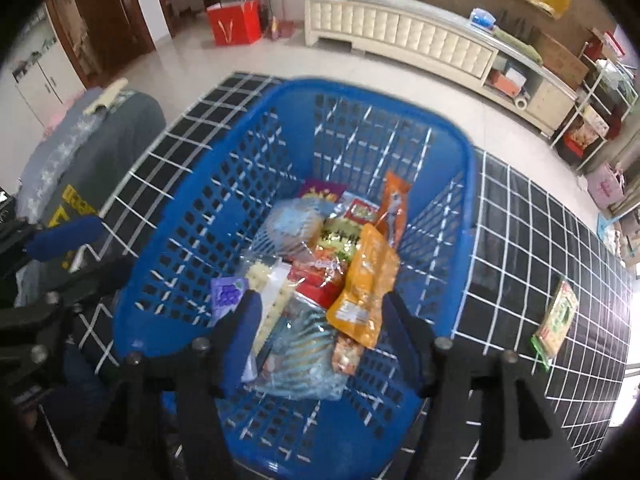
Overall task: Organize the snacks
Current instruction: 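Lower the yellow-orange pack into the basket and open the right tool, then reach the right tool to the green-labelled cracker pack and grasp it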
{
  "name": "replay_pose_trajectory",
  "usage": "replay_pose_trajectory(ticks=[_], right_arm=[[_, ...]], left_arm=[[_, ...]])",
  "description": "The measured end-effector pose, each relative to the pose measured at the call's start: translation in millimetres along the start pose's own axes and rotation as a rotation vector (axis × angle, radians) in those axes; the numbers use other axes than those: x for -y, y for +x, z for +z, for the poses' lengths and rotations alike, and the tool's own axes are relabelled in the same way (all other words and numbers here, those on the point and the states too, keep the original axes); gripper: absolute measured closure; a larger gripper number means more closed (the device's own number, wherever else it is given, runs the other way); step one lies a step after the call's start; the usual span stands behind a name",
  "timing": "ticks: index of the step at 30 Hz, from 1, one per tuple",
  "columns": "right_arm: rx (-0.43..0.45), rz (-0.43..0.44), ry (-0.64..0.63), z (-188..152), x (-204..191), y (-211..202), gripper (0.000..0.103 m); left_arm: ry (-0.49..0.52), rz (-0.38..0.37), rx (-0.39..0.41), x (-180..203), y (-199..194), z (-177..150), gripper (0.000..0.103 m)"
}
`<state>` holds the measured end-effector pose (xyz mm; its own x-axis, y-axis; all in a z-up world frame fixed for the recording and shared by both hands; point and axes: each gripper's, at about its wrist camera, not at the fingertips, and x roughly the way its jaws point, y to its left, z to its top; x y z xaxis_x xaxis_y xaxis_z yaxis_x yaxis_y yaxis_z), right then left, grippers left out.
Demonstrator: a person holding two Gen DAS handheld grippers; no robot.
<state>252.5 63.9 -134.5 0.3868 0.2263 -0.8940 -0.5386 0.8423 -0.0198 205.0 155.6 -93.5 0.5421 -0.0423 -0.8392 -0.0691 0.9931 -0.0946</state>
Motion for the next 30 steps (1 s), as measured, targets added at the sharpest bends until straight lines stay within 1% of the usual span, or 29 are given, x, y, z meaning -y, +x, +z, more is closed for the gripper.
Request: replay_pose_trajectory(ticks=[4, 6, 7, 9, 15, 22, 24, 25, 28, 30], right_arm=[[0.055, -0.003, 0.027, -9, 18, -36, 0.034], [0.073, -0.014, 0.048, -12, 28, -50, 0.033], [0.079, -0.023, 0.064, -17, 38, -59, 0.033], [0.091, -0.032, 0.089, -25, 52, -72, 0.033], [0.116, -0.053, 0.184, -51, 104, -99, 0.033], [0.115, -0.082, 0.287, -79, 157, -110, 0.032], [0.112, -0.09, 0.306, -84, 169, -109, 0.03], [0.11, -0.096, 0.32, -87, 175, -108, 0.03], [0.106, -0.095, 0.354, -95, 194, -104, 0.028], [0.105, -0.11, 0.378, -99, 207, -101, 0.027]], left_arm=[[0.026, 0.008, 0.023, 18, -17, 3, 0.061], [0.037, 0.01, 0.034, 27, -23, 5, 0.056], [0.046, 0.011, 0.044, 34, -27, 6, 0.051], [0.068, 0.012, 0.065, 49, -35, 7, 0.051], [0.133, -0.02, 0.085, 98, -46, 11, 0.051], [0.213, -0.069, 0.085, 168, -42, 17, 0.048], [0.229, -0.103, 0.087, 186, -40, 19, 0.046], [0.239, -0.111, 0.086, 195, -37, 20, 0.044], [0.26, -0.118, 0.076, 218, -25, 23, 0.043], [0.268, -0.123, 0.061, 230, -16, 24, 0.043]])
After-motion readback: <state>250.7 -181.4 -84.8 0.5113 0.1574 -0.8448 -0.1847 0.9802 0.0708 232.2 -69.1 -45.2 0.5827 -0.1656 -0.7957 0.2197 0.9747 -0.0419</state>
